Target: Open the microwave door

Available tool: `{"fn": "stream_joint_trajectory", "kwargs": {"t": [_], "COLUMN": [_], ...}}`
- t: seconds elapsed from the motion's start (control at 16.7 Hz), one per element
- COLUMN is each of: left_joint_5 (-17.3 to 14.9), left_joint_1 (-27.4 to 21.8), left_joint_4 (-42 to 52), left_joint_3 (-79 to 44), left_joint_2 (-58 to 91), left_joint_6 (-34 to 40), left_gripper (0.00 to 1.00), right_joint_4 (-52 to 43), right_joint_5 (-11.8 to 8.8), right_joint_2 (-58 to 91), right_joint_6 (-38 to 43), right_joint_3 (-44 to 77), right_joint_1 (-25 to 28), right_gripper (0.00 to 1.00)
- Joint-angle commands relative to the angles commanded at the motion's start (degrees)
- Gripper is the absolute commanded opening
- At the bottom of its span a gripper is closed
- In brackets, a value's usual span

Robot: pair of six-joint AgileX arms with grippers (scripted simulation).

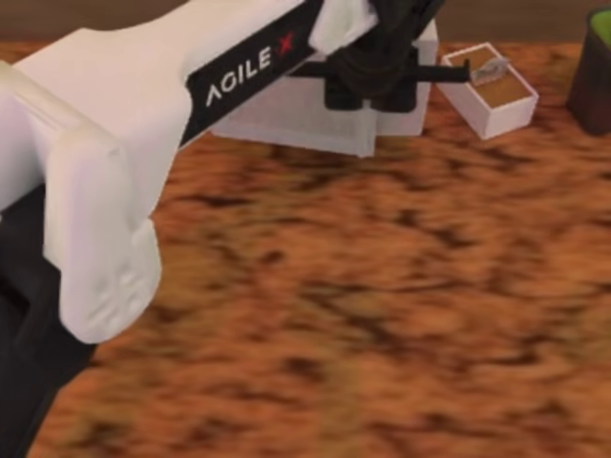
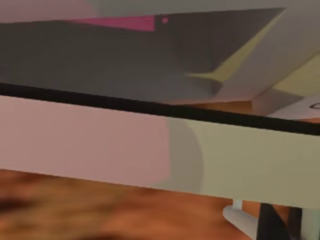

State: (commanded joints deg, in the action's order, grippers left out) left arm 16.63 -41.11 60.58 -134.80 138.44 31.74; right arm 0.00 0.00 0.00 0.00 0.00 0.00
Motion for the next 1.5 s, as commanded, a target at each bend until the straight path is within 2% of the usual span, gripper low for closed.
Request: {"fn": "stream_joint_trajectory", "kwargs": {"t": [0.48,1.5], "left_joint_5": [-2.0,-2.0], "left_joint_1": [0.7,0.7], "left_joint_4": [-6.6,-6.6], "left_joint_3": [12.5,12.7], "left_joint_2": [-7.1,-7.2], "left_joint_6": [-5.0,-5.1], "left_gripper": [0.00,0.00], "right_joint_4": [0.0,0.0], "right_joint_5": [0.0,0.0], "right_joint_2": [0.0,0.0], "right_joint_6": [0.0,0.0], "right_joint_3": [0.0,0.0], "right_joint_1": [0.0,0.0], "right_gripper": [1.00,1.00]}}
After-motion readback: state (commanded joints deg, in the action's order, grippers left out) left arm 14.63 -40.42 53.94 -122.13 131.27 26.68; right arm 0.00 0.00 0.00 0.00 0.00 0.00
